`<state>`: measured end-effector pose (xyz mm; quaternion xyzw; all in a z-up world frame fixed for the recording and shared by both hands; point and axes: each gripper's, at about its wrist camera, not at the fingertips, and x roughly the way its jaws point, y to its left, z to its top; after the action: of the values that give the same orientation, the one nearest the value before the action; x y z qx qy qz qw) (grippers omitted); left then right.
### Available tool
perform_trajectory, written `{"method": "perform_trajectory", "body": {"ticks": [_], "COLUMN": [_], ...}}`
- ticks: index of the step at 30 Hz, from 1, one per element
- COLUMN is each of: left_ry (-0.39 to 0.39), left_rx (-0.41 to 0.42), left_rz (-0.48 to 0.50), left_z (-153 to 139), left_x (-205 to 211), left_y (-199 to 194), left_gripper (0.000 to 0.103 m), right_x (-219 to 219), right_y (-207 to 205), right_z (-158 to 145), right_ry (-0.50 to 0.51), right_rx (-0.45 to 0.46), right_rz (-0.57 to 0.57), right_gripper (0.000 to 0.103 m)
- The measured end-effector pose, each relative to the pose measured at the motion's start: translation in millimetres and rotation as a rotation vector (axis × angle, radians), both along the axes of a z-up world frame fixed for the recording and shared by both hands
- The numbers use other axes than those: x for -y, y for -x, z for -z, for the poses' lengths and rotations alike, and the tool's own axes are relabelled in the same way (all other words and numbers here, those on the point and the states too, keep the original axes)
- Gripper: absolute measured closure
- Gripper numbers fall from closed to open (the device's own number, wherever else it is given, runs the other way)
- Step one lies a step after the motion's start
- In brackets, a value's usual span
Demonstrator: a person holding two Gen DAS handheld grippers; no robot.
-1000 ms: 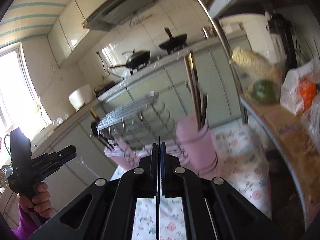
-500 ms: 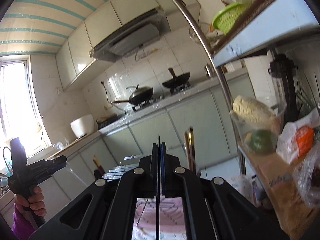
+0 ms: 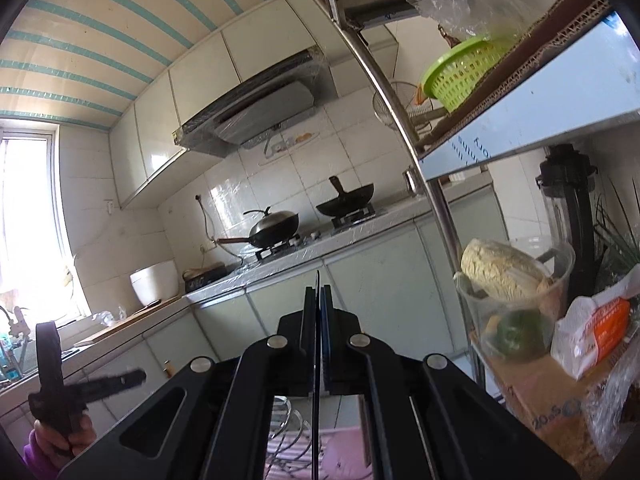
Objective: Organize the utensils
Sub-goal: 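Lift the clear spoon and black knife up over the pink cup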
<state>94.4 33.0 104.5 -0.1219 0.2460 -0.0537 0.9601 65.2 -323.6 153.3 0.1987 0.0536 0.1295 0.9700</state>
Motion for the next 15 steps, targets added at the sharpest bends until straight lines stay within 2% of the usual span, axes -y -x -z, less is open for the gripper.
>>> {"method": "perform_trajectory", "body": {"ticks": [8, 15], "left_ry": [0.034, 0.051], "left_rx": [-0.057, -0.070], "left_rz": [0.019, 0.013], "left_z": [30, 40], "left_x": [0, -6], "left_y": [-13, -17], "left_gripper": [0.074, 0.074], "right_x": [-5, -19], "right_y": [-20, -28], "right_z": [10, 27], "right_ry": [0.056, 0.123], "right_rx": [0.016, 0.024], "right_rz": [0.042, 0.054], "right_gripper": [0.101, 0.101]}}
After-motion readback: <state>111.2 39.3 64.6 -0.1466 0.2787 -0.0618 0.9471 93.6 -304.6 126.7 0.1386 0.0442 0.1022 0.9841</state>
